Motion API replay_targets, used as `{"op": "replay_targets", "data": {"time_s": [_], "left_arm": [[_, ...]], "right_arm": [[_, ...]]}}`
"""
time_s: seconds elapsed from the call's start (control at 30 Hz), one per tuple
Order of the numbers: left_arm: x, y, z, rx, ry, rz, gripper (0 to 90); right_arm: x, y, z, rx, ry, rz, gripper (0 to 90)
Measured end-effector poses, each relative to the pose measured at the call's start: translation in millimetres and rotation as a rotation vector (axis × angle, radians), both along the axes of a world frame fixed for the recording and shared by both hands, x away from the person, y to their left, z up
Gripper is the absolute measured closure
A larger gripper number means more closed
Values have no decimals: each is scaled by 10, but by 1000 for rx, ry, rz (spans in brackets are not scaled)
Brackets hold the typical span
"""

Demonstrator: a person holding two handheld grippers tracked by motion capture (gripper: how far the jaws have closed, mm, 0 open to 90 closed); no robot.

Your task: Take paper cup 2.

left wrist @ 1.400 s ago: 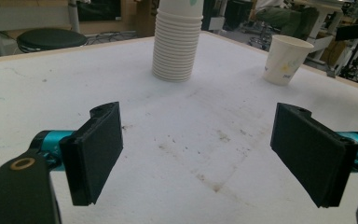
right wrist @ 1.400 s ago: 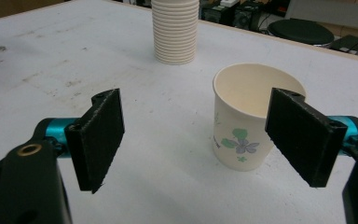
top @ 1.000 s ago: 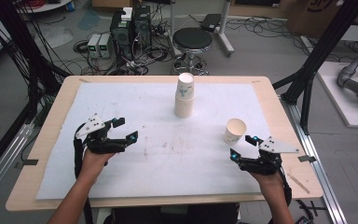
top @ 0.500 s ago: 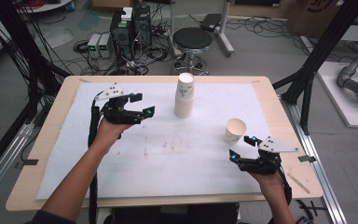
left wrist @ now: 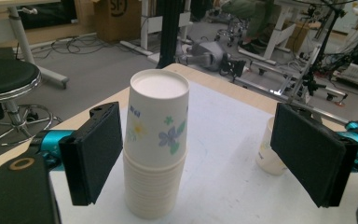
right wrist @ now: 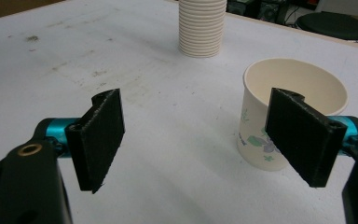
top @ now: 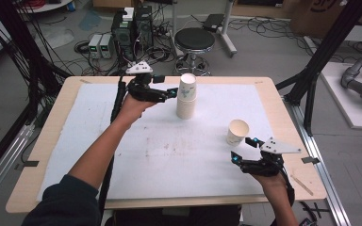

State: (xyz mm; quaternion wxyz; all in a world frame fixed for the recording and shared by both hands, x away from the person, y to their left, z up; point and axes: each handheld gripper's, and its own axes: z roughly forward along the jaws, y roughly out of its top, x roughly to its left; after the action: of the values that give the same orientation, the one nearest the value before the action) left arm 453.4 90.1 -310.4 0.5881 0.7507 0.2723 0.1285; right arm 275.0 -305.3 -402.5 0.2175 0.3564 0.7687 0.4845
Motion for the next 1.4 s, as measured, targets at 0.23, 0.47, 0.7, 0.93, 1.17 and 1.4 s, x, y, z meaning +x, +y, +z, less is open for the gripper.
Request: {"op": "replay_targets", "data": {"time_s": [0.23,0.47,0.7,0.93,1.17,1.4], "left_arm": [[266,-241,1,42,20,16,168],[472,-454,-65,91,50,38,168],[579,-625,-211,123,93,47,178],[622,-620,-264,121,109,67,283],[600,-622,-231,131,68,64,325],[537,-579,-86,83,18,70,344]], "right_arm": [[-2,0,13,7,-2,3,202],[0,18,17,12,-1,15,202],[5,21,19,9,-2,20,203],[0,-9,27,12,-7,15,203],[-1,-19,28,12,-3,6,206],[-3,-7,32,14,-2,10,206]]}}
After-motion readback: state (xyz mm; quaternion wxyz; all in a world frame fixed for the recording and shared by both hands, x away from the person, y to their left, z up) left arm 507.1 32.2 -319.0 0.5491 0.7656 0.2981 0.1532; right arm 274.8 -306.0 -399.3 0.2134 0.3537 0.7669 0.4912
